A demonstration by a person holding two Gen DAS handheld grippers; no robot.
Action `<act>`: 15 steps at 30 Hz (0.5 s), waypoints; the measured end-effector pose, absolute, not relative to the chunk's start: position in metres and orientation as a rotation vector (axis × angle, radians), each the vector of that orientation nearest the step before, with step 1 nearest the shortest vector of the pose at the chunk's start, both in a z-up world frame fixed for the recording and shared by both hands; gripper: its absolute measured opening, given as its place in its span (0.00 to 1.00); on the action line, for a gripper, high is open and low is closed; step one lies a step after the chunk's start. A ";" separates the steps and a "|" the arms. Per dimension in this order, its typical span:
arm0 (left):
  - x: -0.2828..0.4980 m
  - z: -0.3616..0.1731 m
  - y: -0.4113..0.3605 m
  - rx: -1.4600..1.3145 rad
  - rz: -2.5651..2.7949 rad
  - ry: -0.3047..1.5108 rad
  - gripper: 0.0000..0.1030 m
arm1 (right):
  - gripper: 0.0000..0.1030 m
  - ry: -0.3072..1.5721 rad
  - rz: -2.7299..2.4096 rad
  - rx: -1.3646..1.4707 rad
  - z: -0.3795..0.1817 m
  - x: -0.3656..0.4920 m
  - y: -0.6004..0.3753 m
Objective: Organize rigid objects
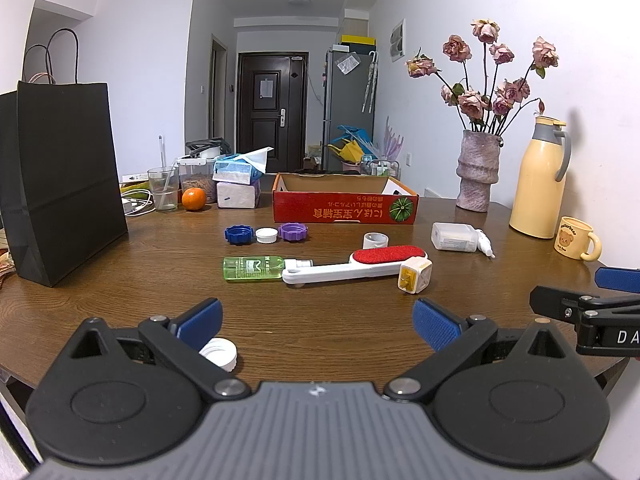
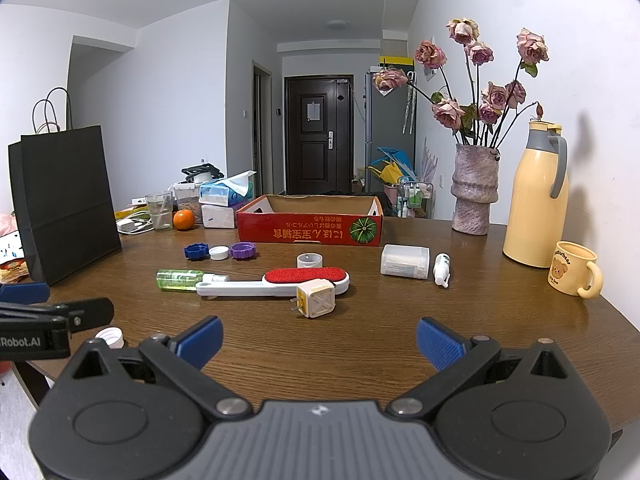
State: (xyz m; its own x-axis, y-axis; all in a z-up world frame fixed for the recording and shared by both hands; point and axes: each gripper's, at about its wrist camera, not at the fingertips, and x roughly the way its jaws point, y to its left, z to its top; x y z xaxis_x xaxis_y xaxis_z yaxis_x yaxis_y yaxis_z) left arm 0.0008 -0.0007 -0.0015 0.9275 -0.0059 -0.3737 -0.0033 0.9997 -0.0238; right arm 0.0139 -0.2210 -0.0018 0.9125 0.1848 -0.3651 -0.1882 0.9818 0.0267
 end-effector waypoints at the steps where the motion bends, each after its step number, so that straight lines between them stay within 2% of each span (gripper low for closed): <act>1: 0.001 -0.002 -0.001 -0.024 -0.002 0.383 1.00 | 1.00 0.375 0.192 -0.009 -0.002 0.014 -0.221; 15: 0.003 -0.003 0.001 -0.023 0.001 0.386 1.00 | 1.00 0.377 0.195 -0.011 -0.005 0.017 -0.222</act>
